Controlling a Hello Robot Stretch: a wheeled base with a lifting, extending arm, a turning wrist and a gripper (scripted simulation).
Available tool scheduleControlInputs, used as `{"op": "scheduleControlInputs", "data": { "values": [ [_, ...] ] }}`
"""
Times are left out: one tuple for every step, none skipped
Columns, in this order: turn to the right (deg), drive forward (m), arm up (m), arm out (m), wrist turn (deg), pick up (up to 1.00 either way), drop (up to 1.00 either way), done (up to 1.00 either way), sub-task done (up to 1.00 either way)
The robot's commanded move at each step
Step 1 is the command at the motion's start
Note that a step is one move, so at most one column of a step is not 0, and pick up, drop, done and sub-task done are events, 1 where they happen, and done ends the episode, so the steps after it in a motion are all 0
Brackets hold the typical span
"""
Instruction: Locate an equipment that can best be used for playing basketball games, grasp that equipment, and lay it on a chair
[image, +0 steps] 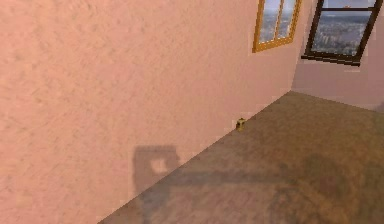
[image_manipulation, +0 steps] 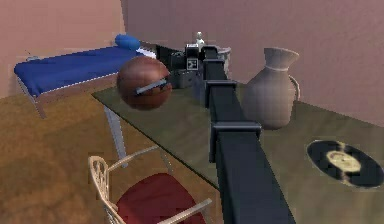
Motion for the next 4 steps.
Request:
{"op": "scheduleControlInputs", "data": {
  "values": [
    [0.0,0.0,0.0,0.0,3.0,0.0,0.0,0.0,0.0],
    [0.0,0.0,-0.44,0.0,0.0,0.0,0.0,0.0,0.0],
    [0.0,0.0,-0.5,0.0,0.0,0.0,0.0,0.0,0.0],
    [0.0,0.0,0.0,0.0,0.0,0.0,1.0,0.0,0.0]
  ]
}}
